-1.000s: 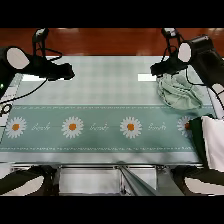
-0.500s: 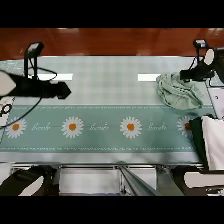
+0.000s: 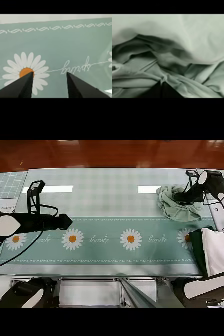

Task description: Fold the shirts.

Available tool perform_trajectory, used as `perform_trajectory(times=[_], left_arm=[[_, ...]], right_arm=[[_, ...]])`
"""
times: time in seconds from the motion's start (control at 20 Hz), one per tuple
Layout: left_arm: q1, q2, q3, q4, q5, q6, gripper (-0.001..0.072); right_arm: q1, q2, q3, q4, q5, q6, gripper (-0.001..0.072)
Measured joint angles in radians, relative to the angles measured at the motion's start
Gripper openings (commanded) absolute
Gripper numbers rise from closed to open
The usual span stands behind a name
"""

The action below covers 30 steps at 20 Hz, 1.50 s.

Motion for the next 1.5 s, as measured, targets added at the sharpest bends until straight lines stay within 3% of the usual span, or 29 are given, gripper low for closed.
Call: perform_trajectory(times=[0.3,0.55,0.95,1.25,1.5], left_arm=[[0.18,0.047,0.026,0.032,-0.012,-0.002,0.0508],[0.34,0.145,0.03,0.043,-0.069,0.054,0.0508],[0.393,0.283,-0.07,-0.001,-0.102,0.081,0.0507],[0.396,0.308,-0.147,-0.078,-0.101,0.085,0.0508],[0.396,0.312,-0.161,-0.098,-0.096,0.087,0.0507]], right_arm=[[0.001,0.176,0.119,0.148,0.03,-0.029,0.0023],[0.076,0.398,0.295,0.188,0.017,-0.067,0.0023],[0.355,0.529,0.655,0.179,-0.043,-0.068,0.0022],[0.655,0.55,0.683,0.117,-0.069,-0.061,0.0023],[0.84,0.549,0.562,0.052,-0.005,0.002,0.0023]])
